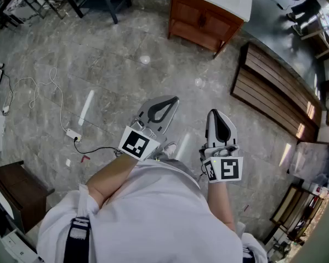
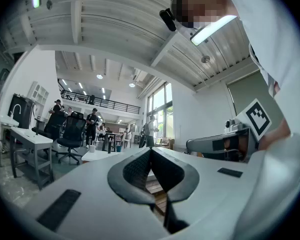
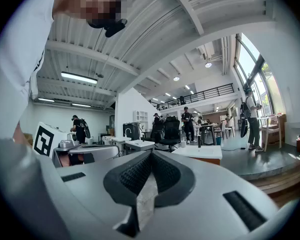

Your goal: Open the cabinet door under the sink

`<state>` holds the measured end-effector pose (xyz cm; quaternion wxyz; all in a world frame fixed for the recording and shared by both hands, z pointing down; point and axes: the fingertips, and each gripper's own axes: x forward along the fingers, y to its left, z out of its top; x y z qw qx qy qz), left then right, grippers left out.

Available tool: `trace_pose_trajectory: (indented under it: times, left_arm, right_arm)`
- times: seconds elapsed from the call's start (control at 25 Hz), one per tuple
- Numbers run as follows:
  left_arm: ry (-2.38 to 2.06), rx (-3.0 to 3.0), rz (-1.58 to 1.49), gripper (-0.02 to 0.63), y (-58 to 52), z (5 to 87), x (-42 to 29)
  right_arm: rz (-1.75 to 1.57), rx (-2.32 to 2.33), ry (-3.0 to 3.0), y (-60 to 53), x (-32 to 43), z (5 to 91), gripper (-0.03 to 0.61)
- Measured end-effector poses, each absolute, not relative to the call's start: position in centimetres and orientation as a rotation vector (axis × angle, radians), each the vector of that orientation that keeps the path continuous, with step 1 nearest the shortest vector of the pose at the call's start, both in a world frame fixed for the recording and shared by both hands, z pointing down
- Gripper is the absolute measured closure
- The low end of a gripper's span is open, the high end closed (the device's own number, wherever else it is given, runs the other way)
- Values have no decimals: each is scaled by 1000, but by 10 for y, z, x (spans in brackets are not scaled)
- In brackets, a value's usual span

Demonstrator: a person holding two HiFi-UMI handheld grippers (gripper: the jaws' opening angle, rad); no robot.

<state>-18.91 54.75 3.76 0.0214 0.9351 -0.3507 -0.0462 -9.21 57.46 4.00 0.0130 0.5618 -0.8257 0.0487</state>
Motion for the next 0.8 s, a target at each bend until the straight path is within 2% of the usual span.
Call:
trace_pose_trajectory:
  times: [0.8]
  left_arm:
    - [-1116,2849,-100,595,518,60,-150]
  right_arm:
    - [176,1761,-2565,549,-38,57,545]
